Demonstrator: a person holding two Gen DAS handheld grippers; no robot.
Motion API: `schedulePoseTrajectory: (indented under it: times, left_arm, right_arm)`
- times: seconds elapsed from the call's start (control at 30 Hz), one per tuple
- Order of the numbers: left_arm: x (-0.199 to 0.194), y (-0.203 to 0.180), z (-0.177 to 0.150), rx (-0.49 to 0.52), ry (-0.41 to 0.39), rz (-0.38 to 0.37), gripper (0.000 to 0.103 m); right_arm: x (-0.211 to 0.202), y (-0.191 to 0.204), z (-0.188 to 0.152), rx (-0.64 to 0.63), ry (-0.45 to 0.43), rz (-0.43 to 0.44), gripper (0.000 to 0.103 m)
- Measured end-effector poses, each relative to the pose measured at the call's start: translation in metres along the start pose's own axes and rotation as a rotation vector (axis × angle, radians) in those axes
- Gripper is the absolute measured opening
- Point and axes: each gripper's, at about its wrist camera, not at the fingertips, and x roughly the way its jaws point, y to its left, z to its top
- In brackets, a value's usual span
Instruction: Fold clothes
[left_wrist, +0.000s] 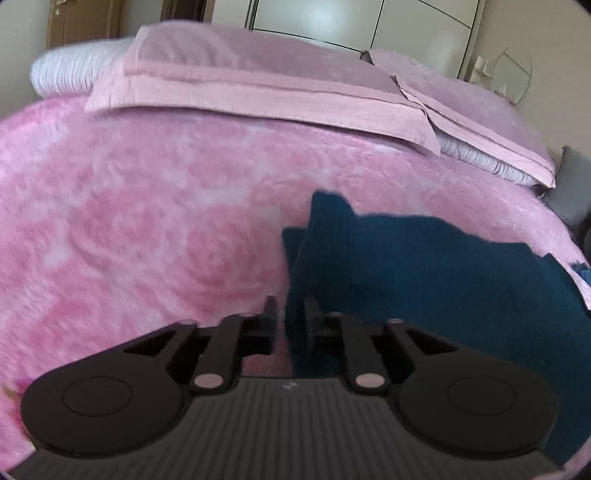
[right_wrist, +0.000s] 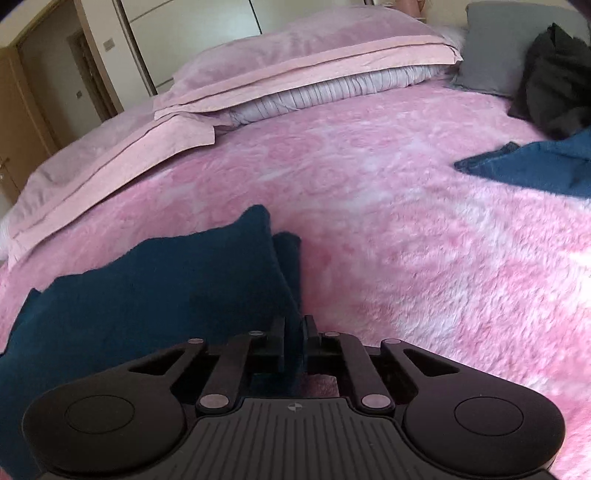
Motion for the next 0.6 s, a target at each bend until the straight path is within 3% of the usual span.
schedulePoseTrajectory:
  times: [0.1,0.17,0.27,0.37,0.47,0.6]
  left_arm:
    - [-0.029,-0.010,0.013,-0.032,-0.085,0.022,0.019]
    - [-0.041,-0.023,0.017,-0.018,-0.099,-0.033,0.020]
    - [-0.036,-0.052,0.005,0.055,-0.041,-0.112,0.024]
    - [-0.004,-0.069,-0.018,0.130,0.060,-0.046,0.026]
    - [-0.010,-0.076,-0.019,0.148,0.050,-0.009,0.025]
    - [-0.042,-0.086,-0.016,0.129,0.060,0.026,0.032]
  right_arm:
    - [-0.027,0.017,0.002,-0.004,-0.085,-0.039,0.028]
    - [-0.045,0.031,0.001,-0.023,-0.148,-0.056,0.053]
    - [-0.048,0.056,-0.009,-0.094,-0.134,0.012,0.054]
    - [-0.017,0.066,-0.025,-0.157,-0.020,-0.051,0.053]
    - [-0.017,0.059,-0.032,-0.135,-0.035,-0.049,0.053]
    - [-0.058,0.061,-0.030,-0.084,-0.044,-0.036,0.054]
